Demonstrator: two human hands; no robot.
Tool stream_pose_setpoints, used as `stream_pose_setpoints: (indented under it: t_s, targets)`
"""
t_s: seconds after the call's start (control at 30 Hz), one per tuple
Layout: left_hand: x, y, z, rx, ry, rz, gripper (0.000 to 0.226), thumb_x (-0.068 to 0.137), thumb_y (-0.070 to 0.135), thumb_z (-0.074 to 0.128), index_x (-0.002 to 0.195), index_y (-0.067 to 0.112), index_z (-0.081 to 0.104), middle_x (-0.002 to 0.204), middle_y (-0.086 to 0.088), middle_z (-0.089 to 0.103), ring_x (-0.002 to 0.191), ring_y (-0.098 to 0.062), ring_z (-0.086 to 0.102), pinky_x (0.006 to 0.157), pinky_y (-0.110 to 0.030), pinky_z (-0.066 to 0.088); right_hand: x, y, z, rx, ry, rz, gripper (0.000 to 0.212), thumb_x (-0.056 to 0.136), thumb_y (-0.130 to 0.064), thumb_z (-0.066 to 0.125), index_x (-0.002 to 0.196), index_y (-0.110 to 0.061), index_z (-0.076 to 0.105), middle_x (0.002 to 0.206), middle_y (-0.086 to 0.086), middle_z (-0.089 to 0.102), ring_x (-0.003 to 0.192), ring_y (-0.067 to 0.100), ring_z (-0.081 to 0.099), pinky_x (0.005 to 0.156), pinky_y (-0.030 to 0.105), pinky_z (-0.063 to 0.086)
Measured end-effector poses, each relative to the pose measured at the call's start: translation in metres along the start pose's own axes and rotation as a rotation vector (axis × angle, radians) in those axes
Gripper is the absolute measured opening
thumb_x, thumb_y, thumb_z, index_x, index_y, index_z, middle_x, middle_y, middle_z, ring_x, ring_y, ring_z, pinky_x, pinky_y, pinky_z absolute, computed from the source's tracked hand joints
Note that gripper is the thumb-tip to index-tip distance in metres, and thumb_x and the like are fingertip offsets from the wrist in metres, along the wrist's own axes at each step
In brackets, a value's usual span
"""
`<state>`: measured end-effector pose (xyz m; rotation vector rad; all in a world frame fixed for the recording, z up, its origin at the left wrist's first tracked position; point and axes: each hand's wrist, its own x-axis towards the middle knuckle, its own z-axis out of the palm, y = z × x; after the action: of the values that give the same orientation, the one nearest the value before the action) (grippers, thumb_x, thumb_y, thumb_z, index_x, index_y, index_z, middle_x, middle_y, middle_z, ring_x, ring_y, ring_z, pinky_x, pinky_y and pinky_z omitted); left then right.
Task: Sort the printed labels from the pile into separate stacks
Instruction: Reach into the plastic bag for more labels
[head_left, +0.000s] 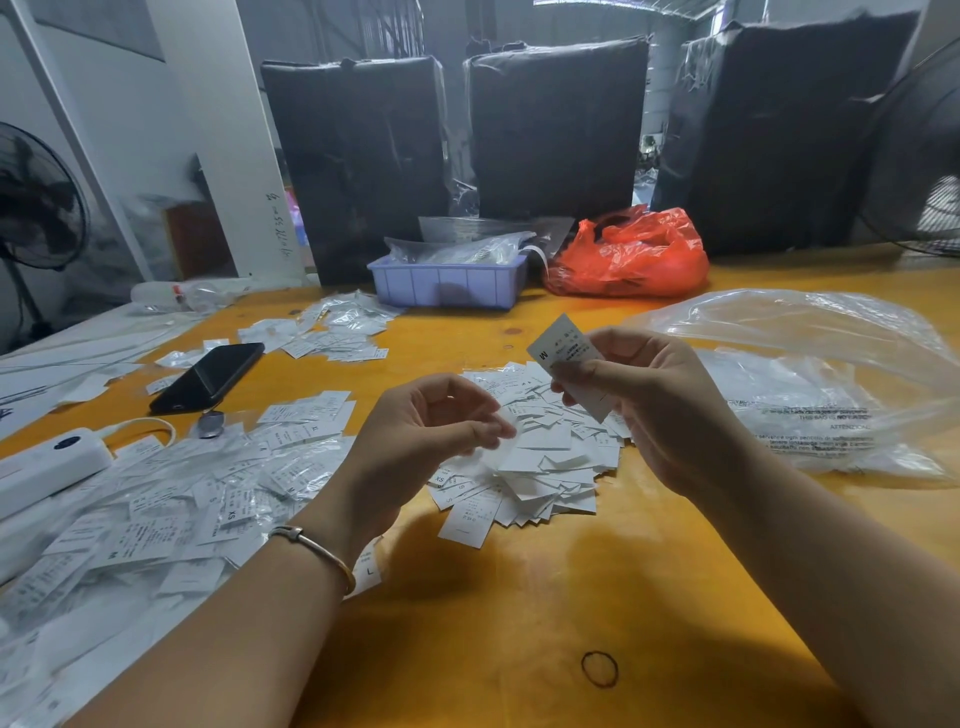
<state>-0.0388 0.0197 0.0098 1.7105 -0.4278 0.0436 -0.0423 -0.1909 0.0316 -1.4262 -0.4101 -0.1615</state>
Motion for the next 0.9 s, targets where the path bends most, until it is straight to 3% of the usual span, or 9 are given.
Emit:
stream_pose_setpoints:
  t_s: [0.1,0.3,0.37,0.47,0.6,0.67,0.73,0.77,0.9]
  targets:
    - [-0.0014,0.0012,0.0023,-0.002,0.008,0.024,0.038,0.066,0.020,0.079,0.101,0.009,0.069,0.091,-0.008,0.077,0.088,-0.023,0.073,0.076,-0.023,0.057,0.0001,0.0000,-0.0011,-0.025,0.006,-0.003,0.016,0.066,-0.012,0.074,0.081,-0.008,0.073,0.075,0.007,0.068,0.060,0.011,0.057,0.059,0.017,0.049]
    - [-0.0019,0.0013,0.0023,0.015,0.044,0.061,0.041,0.064,0.023,0.082,0.101,0.012,0.071,0.088,-0.005,0.077,0.089,-0.021,0.073,0.082,-0.026,0.058,-0.0007,-0.0028,0.0001,-0.092,0.038,-0.070,0.006,0.067,-0.015,0.073,0.062,-0.018,0.072,0.068,0.006,0.067,0.069,0.018,0.056,0.062,0.019,0.047]
    - [-0.0022,0.0018,0.0027,0.016,0.041,0.062,0.041,0.064,0.022,0.082,0.102,0.012,0.071,0.089,-0.005,0.077,0.089,-0.021,0.074,0.082,-0.026,0.058,-0.0024,-0.0029,0.0012,-0.160,0.036,-0.127,0.017,0.077,-0.006,0.070,0.065,-0.018,0.071,0.068,0.013,0.066,0.069,0.022,0.055,0.060,0.021,0.046]
    - [-0.0026,0.0021,0.0032,0.023,0.029,0.061,0.041,0.065,0.023,0.081,0.102,0.011,0.070,0.091,-0.005,0.077,0.091,-0.020,0.074,0.083,-0.029,0.059,-0.0071,-0.0045,0.0064,-0.275,-0.016,-0.201,0.013,0.084,-0.003,0.066,0.076,-0.010,0.072,0.073,0.029,0.062,0.063,0.020,0.049,0.057,0.031,0.039]
    - [-0.0027,0.0013,0.0030,0.024,0.025,0.058,0.038,0.066,0.025,0.080,0.100,0.012,0.070,0.091,-0.003,0.078,0.089,-0.020,0.074,0.081,-0.029,0.059,-0.0086,-0.0009,0.0078,-0.455,-0.008,-0.241,0.009,0.085,-0.003,0.066,0.083,-0.009,0.072,0.069,0.020,0.065,0.060,0.017,0.053,0.056,0.037,0.045]
    - [-0.0023,0.0015,0.0033,0.024,0.024,0.061,0.034,0.069,0.026,0.078,0.100,0.013,0.070,0.091,-0.002,0.078,0.086,-0.019,0.074,0.074,-0.023,0.058,-0.0079,-0.0004,0.0080,-0.524,0.017,-0.255,0.023,0.084,-0.004,0.068,0.104,-0.015,0.069,0.082,0.004,0.070,0.064,0.014,0.061,0.059,0.034,0.054]
    - [-0.0021,0.0013,0.0031,0.023,0.025,0.069,0.030,0.074,0.026,0.074,0.101,0.013,0.070,0.092,-0.001,0.078,0.085,-0.019,0.074,0.067,-0.019,0.055,-0.0066,0.0004,0.0067,-0.617,0.070,-0.304,0.054,0.085,-0.006,0.069,0.130,-0.029,0.050,0.118,-0.004,0.065,0.074,0.014,0.067,0.066,0.025,0.059]
    - [-0.0020,0.0013,0.0032,0.016,0.028,0.073,0.027,0.076,0.025,0.072,0.100,0.012,0.070,0.092,-0.002,0.078,0.085,-0.019,0.074,0.066,-0.019,0.055,-0.0057,0.0003,0.0057,-0.666,0.108,-0.320,0.056,0.086,-0.006,0.068,0.131,-0.033,0.047,0.125,-0.003,0.062,0.077,0.014,0.068,0.068,0.027,0.059]
    - [-0.0013,0.0019,0.0025,-0.073,0.053,0.087,0.030,0.073,0.026,0.071,0.094,0.006,0.068,0.094,-0.007,0.077,0.088,-0.022,0.074,0.068,-0.024,0.056,-0.0031,0.0022,0.0054,-0.578,0.043,-0.150,0.016,0.087,-0.009,0.065,0.098,-0.017,0.073,0.077,0.008,0.072,0.062,0.021,0.064,0.062,0.034,0.055]
